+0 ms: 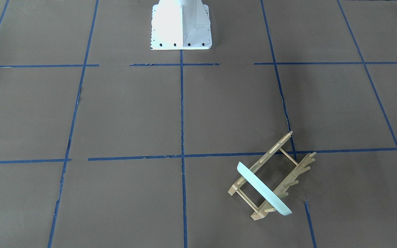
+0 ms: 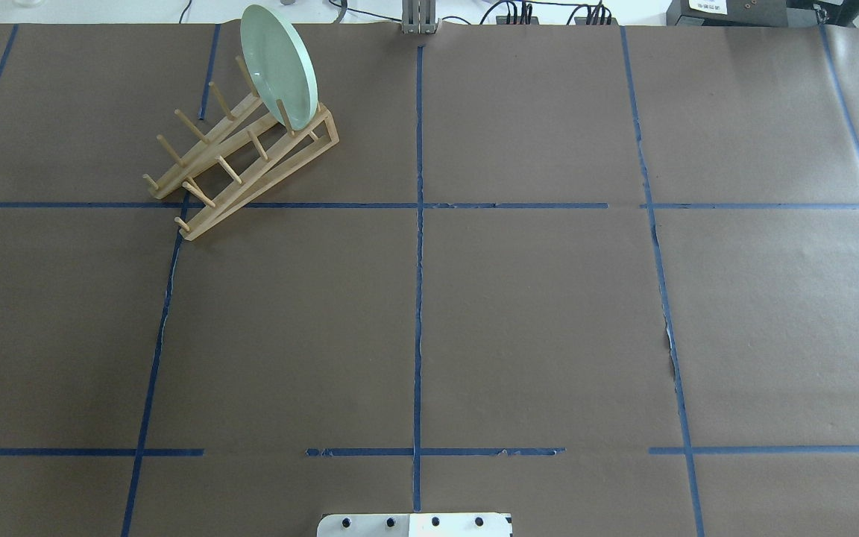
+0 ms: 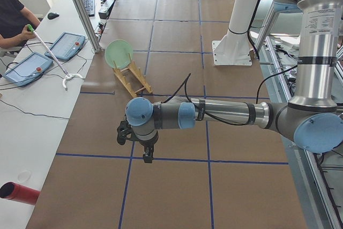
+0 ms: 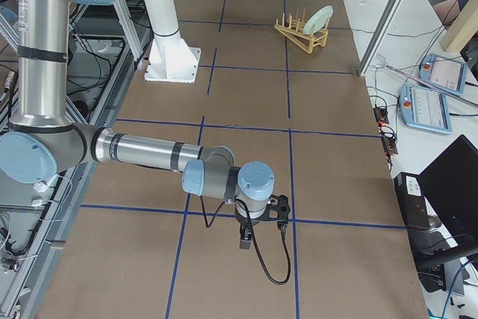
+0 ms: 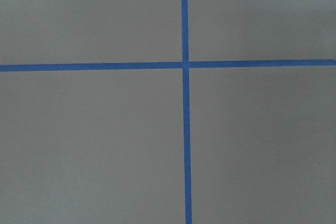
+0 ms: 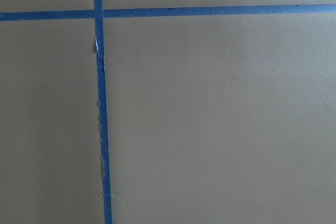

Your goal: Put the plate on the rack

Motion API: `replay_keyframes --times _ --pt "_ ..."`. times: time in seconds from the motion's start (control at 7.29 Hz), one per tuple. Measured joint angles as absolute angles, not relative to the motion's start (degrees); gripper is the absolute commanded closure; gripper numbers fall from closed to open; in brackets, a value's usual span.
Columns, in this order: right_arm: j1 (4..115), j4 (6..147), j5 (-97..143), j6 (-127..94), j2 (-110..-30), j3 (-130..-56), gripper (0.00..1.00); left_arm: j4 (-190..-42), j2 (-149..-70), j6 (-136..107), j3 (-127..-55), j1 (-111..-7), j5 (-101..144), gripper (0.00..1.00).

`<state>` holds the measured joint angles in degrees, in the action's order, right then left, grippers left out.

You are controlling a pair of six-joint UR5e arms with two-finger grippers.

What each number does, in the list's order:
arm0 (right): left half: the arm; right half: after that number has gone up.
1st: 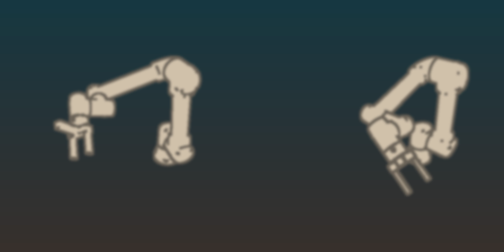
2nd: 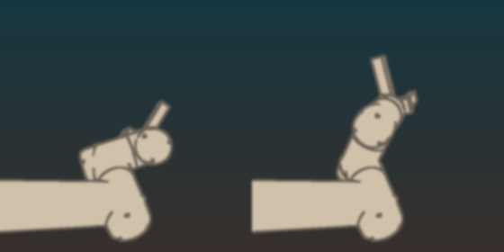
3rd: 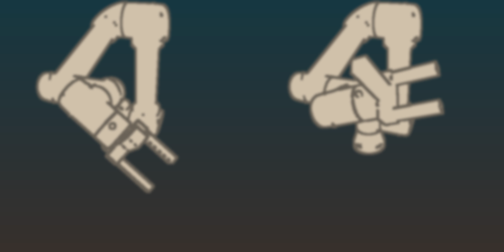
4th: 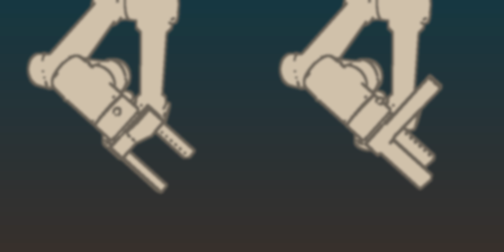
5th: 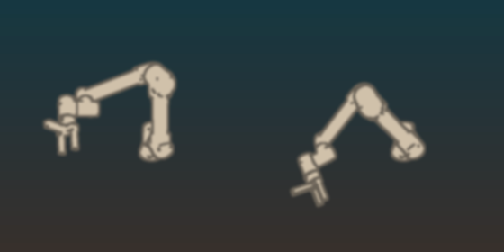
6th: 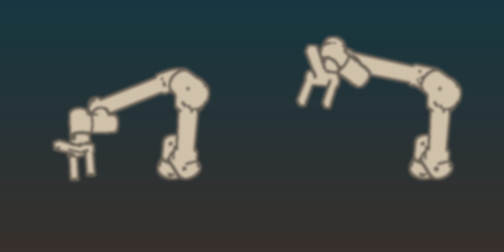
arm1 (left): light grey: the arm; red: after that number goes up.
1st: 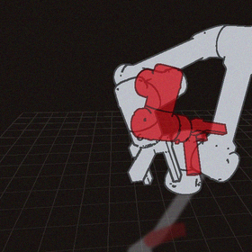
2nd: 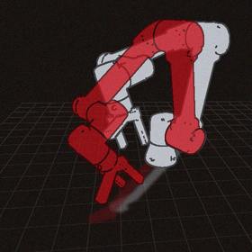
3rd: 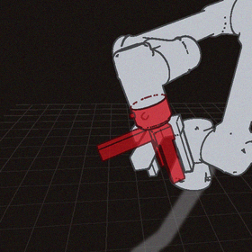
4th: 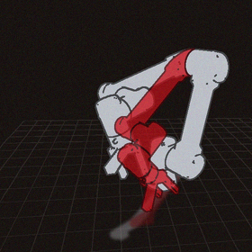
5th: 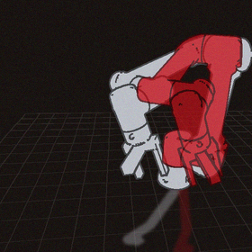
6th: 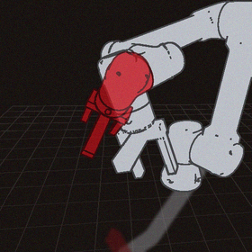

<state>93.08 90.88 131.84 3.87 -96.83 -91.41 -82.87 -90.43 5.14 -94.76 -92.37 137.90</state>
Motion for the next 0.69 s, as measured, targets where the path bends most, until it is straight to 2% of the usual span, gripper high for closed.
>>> replay_keyframes --times 0.69 --pt "93.1 90.9 131.8 3.9 -96.8 -91.4 0.0 -83.2 -90.8 5.3 -94.5 -92.4 134.3 0.0"
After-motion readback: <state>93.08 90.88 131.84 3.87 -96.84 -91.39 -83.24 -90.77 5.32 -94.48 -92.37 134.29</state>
